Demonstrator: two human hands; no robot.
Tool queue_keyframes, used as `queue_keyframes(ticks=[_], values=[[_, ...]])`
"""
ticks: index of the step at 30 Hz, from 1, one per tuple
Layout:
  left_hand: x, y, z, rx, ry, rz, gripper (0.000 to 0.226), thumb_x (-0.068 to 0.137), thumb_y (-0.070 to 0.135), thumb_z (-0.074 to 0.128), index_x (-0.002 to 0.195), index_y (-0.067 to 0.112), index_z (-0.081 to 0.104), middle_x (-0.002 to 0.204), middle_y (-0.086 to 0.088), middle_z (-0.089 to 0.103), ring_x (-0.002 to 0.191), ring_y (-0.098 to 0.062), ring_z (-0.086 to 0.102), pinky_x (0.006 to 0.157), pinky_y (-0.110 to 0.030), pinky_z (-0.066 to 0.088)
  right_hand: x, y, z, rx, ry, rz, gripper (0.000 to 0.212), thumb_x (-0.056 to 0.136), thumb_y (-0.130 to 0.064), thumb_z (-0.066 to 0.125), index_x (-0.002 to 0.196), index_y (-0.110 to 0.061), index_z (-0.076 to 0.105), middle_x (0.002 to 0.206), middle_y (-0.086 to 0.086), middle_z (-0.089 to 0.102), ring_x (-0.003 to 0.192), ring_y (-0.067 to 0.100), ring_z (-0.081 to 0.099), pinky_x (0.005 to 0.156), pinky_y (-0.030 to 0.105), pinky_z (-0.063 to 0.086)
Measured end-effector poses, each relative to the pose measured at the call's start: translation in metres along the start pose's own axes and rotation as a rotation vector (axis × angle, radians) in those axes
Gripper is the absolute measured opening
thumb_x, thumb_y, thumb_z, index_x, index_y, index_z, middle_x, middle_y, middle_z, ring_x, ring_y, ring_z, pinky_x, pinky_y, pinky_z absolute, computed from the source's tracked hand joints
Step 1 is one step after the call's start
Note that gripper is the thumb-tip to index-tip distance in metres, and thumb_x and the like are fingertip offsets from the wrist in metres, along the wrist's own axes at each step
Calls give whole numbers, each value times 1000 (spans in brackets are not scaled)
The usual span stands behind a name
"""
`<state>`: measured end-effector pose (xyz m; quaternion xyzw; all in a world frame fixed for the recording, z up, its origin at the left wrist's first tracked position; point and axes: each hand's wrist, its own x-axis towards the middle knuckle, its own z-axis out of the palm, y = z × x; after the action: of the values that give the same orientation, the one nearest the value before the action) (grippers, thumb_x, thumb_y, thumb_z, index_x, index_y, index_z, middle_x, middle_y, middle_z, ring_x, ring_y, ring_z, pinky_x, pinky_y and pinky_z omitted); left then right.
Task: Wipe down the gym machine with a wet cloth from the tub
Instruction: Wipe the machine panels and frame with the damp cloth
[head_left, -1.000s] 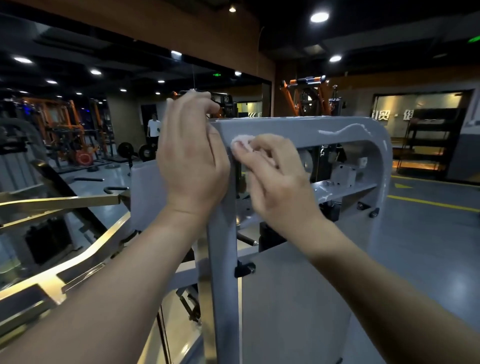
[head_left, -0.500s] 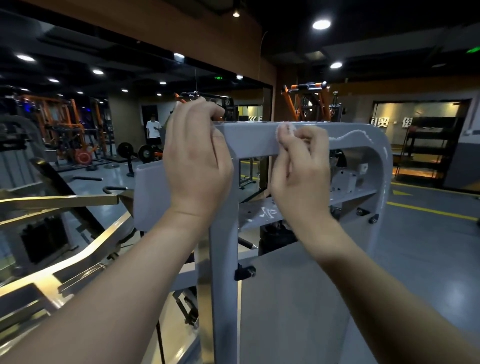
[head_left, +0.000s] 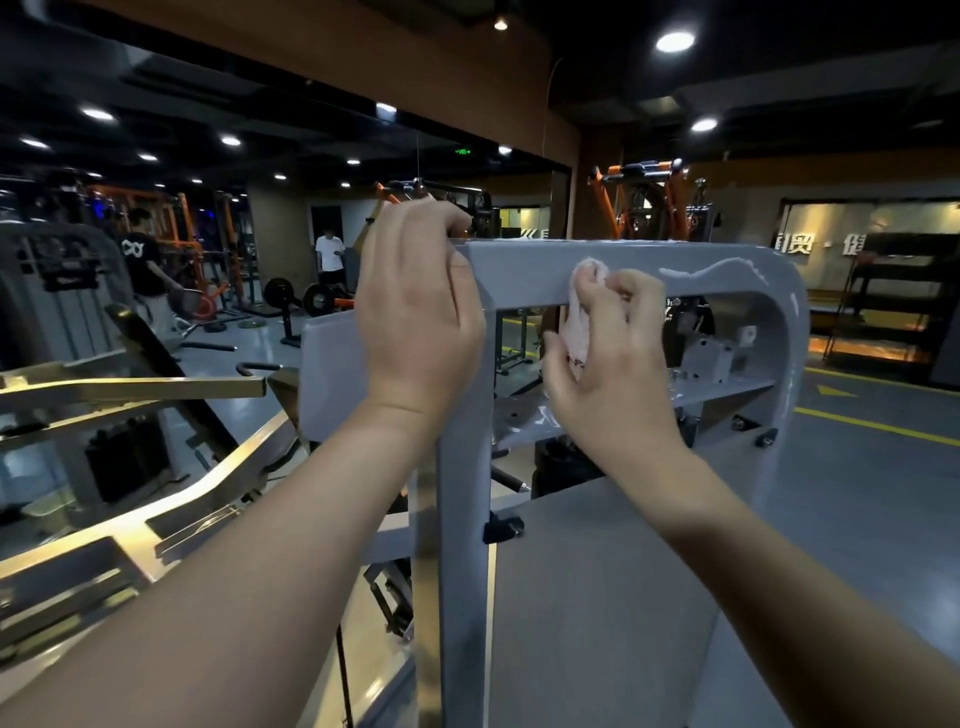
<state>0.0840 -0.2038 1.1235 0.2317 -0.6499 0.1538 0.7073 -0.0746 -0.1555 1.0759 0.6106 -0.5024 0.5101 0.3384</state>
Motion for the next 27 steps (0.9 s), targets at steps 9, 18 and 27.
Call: queue_keyframes(ticks=[9,18,27], values=[[-1,0,-3,14,-26,18,22,91,0,44,104,-1,61,102,-15,60,97,-27,55,88,-29,40,38,-23,-41,429,27,219,7,102,-14,60,103,-15,53,94,-7,56,81,-1,53,67,15,42],[-3,-1,-3,-4,-22,44,22,90,-2,45,104,-2,61,100,-15,60,98,-23,50,94,-50,50,34,-24,-16,106,175,39,21,97,1,53,115,1,63,114,17,54,92,-1,41,81,3,38],[-4,-1,-3,-49,-43,2,26,94,2,42,112,0,62,111,-14,61,109,-27,56,99,-40,46,29,5,-17,-6,153,33,20,100,-7,60,119,-1,64,104,11,52,88,4,41,77,8,40]])
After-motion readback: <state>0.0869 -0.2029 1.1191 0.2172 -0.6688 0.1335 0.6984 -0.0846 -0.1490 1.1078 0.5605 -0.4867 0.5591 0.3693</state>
